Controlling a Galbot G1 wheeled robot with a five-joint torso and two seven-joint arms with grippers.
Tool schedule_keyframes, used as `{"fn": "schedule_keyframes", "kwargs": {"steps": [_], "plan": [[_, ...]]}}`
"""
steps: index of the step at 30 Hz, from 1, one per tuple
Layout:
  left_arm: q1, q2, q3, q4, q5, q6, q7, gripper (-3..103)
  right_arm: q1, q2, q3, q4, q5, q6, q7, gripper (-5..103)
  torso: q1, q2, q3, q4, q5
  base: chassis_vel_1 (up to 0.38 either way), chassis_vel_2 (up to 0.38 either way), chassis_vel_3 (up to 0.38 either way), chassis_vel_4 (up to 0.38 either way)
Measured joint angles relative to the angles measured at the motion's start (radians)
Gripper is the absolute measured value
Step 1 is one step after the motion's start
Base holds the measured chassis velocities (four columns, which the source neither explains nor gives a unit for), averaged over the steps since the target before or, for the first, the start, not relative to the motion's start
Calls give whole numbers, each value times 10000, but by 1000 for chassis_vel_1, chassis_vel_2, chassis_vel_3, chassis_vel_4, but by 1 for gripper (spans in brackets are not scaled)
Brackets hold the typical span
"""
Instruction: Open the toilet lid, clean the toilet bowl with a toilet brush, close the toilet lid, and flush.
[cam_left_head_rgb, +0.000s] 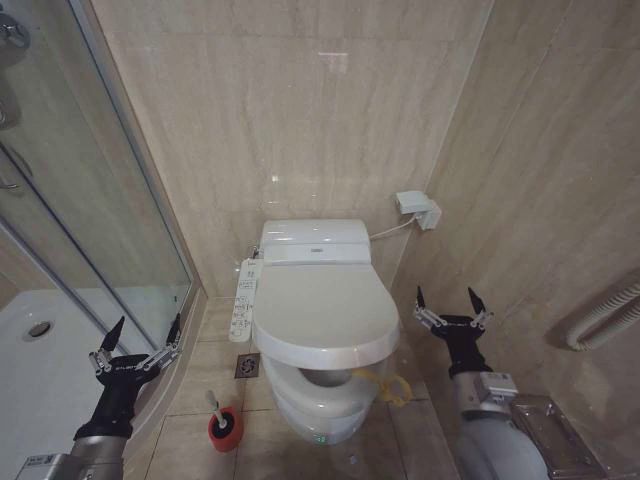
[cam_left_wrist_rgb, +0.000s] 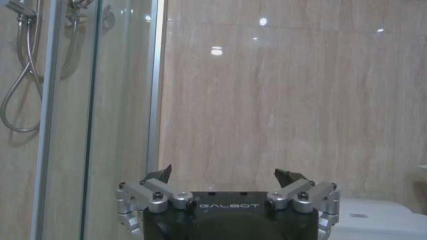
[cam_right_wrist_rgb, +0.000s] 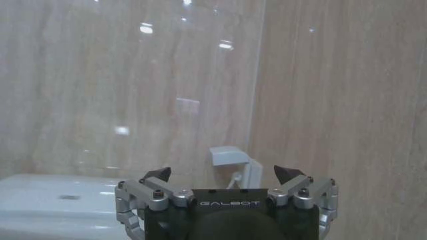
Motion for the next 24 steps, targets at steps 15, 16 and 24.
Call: {"fn": "schedule_keyframes", "kwargs": {"steps": [15,16,24], "plan": [[0,0,0,0,0,0,0,100,188,-63,-97,231,74,-178,-530,100,1,0,0,2,1,0,0,0,0],[0,0,0,0,0,0,0,100,187,-97,-85,249,101,-197,-530,100,1,0,1,2,1,0,0,0,0],[0,0,0,0,0,0,0,100,105,-107,-82,421,221,-396,-500,100,1,0,1,1,2,0,0,0,0]]}}
